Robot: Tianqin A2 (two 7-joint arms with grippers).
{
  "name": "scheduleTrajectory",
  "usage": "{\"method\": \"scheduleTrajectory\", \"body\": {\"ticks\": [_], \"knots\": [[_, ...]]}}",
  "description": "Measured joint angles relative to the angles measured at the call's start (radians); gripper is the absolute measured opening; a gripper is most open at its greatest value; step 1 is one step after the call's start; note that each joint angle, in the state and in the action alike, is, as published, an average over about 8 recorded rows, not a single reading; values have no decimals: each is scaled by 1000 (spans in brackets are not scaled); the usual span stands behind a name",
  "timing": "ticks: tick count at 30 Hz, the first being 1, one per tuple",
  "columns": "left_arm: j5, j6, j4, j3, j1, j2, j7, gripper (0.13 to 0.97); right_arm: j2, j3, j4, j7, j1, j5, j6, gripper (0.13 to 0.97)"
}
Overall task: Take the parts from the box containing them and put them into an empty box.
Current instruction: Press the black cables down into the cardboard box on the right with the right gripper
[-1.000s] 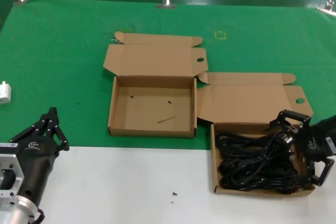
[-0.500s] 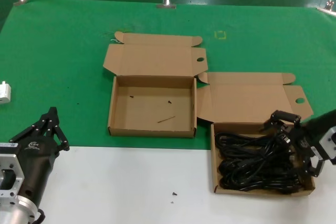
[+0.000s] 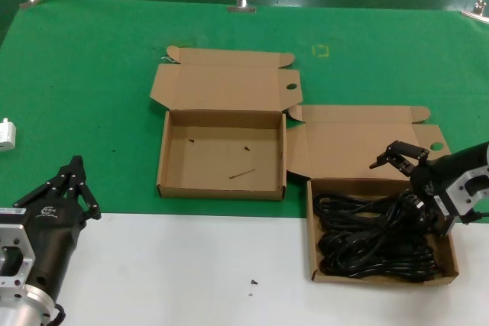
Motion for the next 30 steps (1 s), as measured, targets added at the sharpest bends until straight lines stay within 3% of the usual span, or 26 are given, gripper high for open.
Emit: {"method": "scheduleTrajectory", "body": {"ticks": [4,13,22,30], "knots": [[0,0,0,0,0,0,0,139,0,8,0,10,-4,-1,-10,943],[0,0,0,0,0,0,0,139,7,16,0,20,-23,-11,-29,853],[0,0,0,0,0,0,0,139,8,21,0,31,-29,-20,-24,698],[0,0,0,0,0,0,0,139,6,29,0,44,-26,-21,-23,484]]}}
